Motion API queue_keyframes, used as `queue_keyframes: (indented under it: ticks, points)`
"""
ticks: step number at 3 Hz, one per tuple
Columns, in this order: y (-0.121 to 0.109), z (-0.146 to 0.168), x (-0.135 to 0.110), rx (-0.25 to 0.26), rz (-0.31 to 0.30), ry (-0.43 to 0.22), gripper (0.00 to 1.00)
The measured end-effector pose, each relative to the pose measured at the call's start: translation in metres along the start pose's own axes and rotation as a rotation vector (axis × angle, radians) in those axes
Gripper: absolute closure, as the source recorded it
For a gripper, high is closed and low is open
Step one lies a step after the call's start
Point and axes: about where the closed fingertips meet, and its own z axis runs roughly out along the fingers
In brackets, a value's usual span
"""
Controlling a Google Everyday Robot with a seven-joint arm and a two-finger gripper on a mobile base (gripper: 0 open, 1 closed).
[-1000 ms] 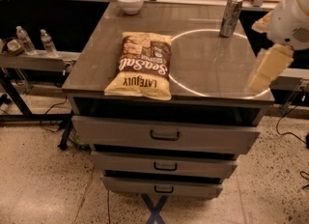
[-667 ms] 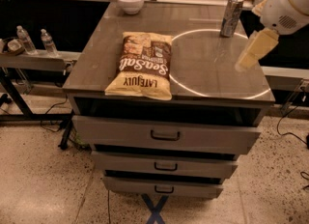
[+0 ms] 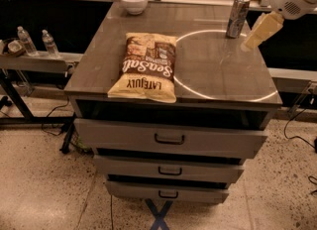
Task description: Move redbull can near brown chip bag
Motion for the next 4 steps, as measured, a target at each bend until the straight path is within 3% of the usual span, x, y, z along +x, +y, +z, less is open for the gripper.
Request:
queue_keyframes:
  ticks: [1, 2, 3, 4]
  points:
    - [-0.013, 0.007, 0.007, 0.028, 0.052, -0.014, 0.00]
    - [-0.062, 0.041, 0.044, 0.107, 0.237, -0.089, 0.00]
    - [-0.091, 0.079, 0.065, 0.149, 0.365, -0.158, 0.00]
    - [-0.110, 0.121, 0.071, 0.183, 0.491, -0.225, 0.00]
